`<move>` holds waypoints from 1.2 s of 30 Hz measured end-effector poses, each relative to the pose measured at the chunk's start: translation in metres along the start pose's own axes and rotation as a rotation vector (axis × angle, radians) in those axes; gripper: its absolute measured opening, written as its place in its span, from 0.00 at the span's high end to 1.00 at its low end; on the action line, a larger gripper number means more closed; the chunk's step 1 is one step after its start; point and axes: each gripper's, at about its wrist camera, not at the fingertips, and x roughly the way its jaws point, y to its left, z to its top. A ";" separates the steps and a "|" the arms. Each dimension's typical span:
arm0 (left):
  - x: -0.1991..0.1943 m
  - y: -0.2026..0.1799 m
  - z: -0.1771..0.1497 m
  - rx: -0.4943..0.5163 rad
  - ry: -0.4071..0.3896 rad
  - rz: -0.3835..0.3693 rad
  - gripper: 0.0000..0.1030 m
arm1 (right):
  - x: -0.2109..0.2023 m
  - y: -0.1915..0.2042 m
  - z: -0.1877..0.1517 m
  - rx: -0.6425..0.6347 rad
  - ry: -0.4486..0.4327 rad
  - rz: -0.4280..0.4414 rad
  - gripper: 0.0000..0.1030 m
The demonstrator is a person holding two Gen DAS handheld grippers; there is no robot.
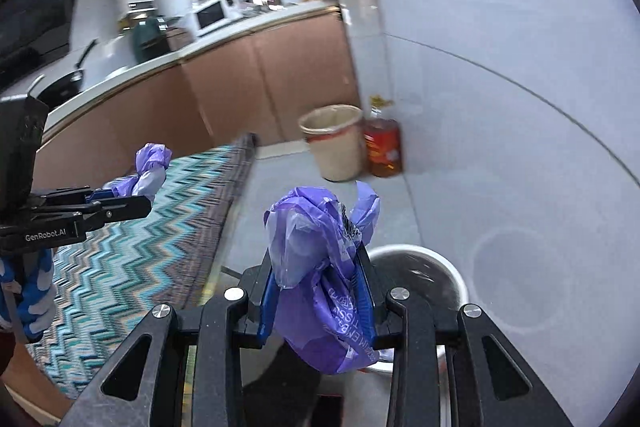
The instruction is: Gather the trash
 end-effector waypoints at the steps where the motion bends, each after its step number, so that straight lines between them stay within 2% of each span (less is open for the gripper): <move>1: 0.009 -0.004 0.004 0.001 0.009 -0.010 0.72 | 0.003 -0.008 -0.001 0.009 0.007 -0.009 0.70; 8: 0.099 -0.026 0.028 -0.064 0.122 -0.117 0.71 | 0.040 -0.055 -0.008 0.080 0.071 -0.060 0.68; 14: 0.142 -0.038 0.043 -0.088 0.156 -0.183 0.69 | 0.070 -0.076 -0.012 0.109 0.119 -0.090 0.67; 16: 0.150 -0.041 0.046 -0.105 0.167 -0.206 0.65 | 0.079 -0.080 -0.012 0.108 0.135 -0.099 0.64; 18: 0.161 -0.042 0.049 -0.133 0.174 -0.224 0.52 | 0.085 -0.083 -0.012 0.103 0.149 -0.116 0.56; 20: 0.166 -0.043 0.052 -0.151 0.174 -0.232 0.50 | 0.088 -0.083 -0.012 0.102 0.154 -0.128 0.51; 23: 0.168 -0.041 0.055 -0.171 0.169 -0.238 0.49 | 0.087 -0.087 -0.013 0.109 0.161 -0.145 0.49; 29: 0.136 -0.042 0.050 -0.145 0.120 -0.205 0.49 | 0.068 -0.084 -0.014 0.116 0.142 -0.163 0.46; 32: 0.107 -0.039 0.042 -0.128 0.073 -0.166 0.49 | 0.054 -0.072 -0.008 0.107 0.109 -0.181 0.40; 34: 0.091 -0.036 0.039 -0.114 0.047 -0.139 0.49 | 0.041 -0.060 -0.003 0.096 0.077 -0.193 0.30; 36: 0.071 -0.032 0.034 -0.100 0.015 -0.104 0.49 | 0.031 -0.047 0.001 0.082 0.049 -0.205 0.26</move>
